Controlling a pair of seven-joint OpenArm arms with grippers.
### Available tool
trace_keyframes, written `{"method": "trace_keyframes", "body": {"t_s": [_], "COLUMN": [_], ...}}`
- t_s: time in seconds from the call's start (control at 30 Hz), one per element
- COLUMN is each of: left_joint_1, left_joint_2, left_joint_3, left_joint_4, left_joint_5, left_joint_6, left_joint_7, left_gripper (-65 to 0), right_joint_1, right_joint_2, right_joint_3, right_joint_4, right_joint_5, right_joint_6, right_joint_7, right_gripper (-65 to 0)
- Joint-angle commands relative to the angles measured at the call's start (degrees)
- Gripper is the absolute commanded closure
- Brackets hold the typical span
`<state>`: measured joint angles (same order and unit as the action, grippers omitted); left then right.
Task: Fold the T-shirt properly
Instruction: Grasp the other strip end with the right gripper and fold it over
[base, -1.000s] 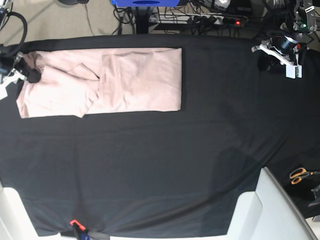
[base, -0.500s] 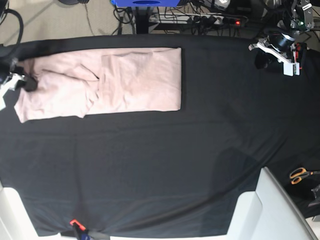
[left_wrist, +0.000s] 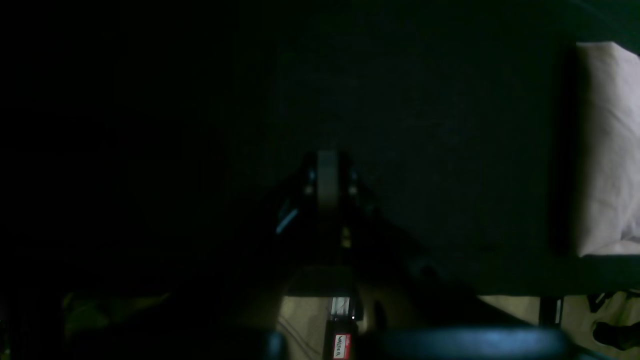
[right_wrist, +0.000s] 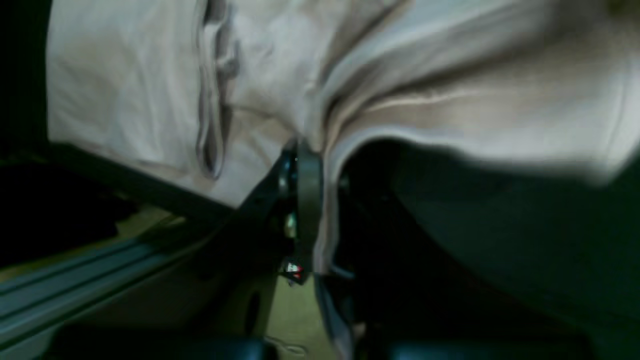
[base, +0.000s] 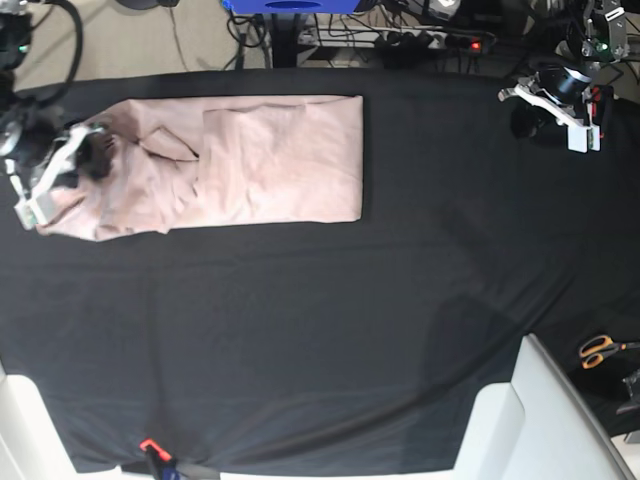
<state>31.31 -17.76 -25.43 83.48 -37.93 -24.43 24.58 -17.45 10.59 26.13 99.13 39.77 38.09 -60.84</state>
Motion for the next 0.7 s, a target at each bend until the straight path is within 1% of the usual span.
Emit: {"method": "trace_keyframes", "body": {"t_s": [0.0,0.1,0.2,0.27,0.43,0.5,0.6,0.67], "left_joint_1": [0.2,0.2,0.2,0.2,0.2,0.2,0.2,0.2], "left_joint_2": [-0.9,-0.9,-0.9,-0.9,-0.9,-0.9,-0.9,-0.9], "left_joint_3": [-0.5,-0.5,-0.5,-0.5,-0.5,-0.5,-0.5,-0.5], "left_joint_4": [0.7,0.7,0.7,0.7,0.7,0.7,0.7,0.6], "left_joint_5": [-0.7,-0.7,-0.7,-0.7,-0.6,-0.6,-0.6,-0.5], "left_joint_6": [-0.5,-0.5,-0.5,-0.5,-0.5,-0.5,-0.5,-0.5], "left_joint_7": [-1.2,-1.2,-1.2,-1.2,-1.2,-1.2,-1.2,-1.2], "left_gripper": [0.0,0.0,0.0,0.0,0.0,0.0,0.0,0.0], "right_joint_1": [0.3,-0.4,-2.0,-2.4,-2.9,-3.7,-4.3,-4.6], "right_joint_2": [-0.4,-3.0,-6.6,-8.7,-12.5,-13.9,-14.3,-14.5], "right_joint_3": [-0.4,-4.6,-8.9,-11.3,-18.4,-20.5,-24.2,-26.8], "right_joint_4": [2.5,7.4,11.4,11.9,12.0,12.0,12.2,12.3], "right_joint_5": [-1.0,-6.6,-11.4,-14.7,-24.0,-26.9,-27.4,-27.4], "right_joint_6": [0.3,0.0,-0.1,-0.1,-0.6,-2.2,-5.4,-9.3], "right_joint_7": [0.2,-0.5,-0.1,-0.1,0.8,3.1,5.4,6.6], "right_gripper": [-0.2,-0.2,-0.2,-0.2,-0.2,-0.2,-0.2,-0.2]}}
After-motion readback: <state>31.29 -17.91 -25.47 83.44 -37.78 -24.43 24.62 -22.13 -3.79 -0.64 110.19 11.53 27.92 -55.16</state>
